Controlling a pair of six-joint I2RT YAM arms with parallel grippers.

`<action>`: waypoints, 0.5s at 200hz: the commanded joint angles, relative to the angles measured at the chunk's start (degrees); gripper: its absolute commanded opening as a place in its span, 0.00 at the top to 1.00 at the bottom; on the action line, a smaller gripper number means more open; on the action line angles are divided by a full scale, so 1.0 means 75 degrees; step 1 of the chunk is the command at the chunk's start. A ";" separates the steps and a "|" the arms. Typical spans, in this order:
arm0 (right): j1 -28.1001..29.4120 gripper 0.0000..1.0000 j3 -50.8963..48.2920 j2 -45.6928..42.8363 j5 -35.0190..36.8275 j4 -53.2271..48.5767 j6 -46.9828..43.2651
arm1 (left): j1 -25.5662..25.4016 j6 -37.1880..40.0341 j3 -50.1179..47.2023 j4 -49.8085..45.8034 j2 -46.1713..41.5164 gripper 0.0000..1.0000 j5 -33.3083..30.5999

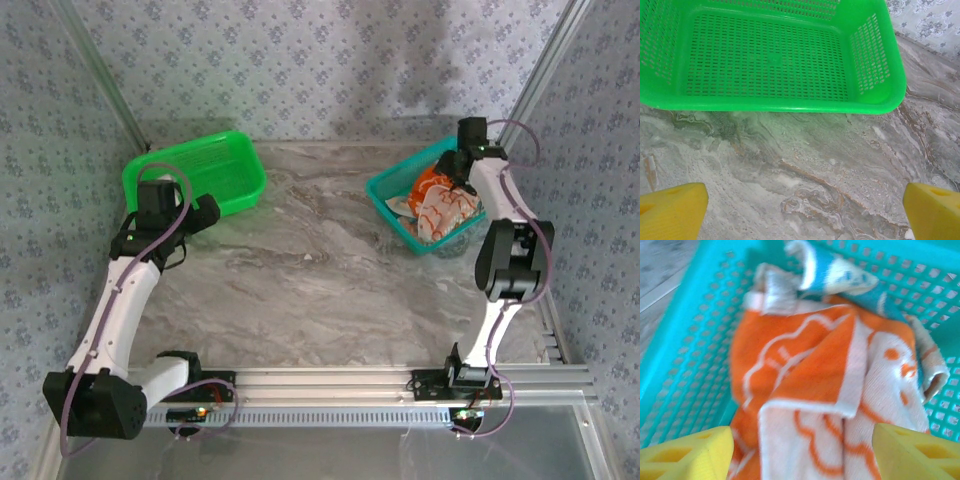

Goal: Fold and stack the towels

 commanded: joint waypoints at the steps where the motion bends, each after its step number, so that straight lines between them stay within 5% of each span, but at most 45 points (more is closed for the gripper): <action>1: 0.0384 0.25 -0.0647 -0.0444 -0.0199 -0.0172 -0.1206 | -0.0064 -0.0044 0.0039 0.0077 -0.0052 0.00 -0.0075; 58: 0.1379 0.39 -0.1560 0.0140 0.0100 -0.0898 -0.1162 | -0.0069 0.0131 0.0083 -0.0010 -0.0062 0.00 -0.0068; 100: 0.1715 0.49 -0.0972 0.1061 -0.0309 -0.0704 -0.0816 | -0.0075 0.0272 0.0032 -0.0086 -0.0180 0.00 -0.0124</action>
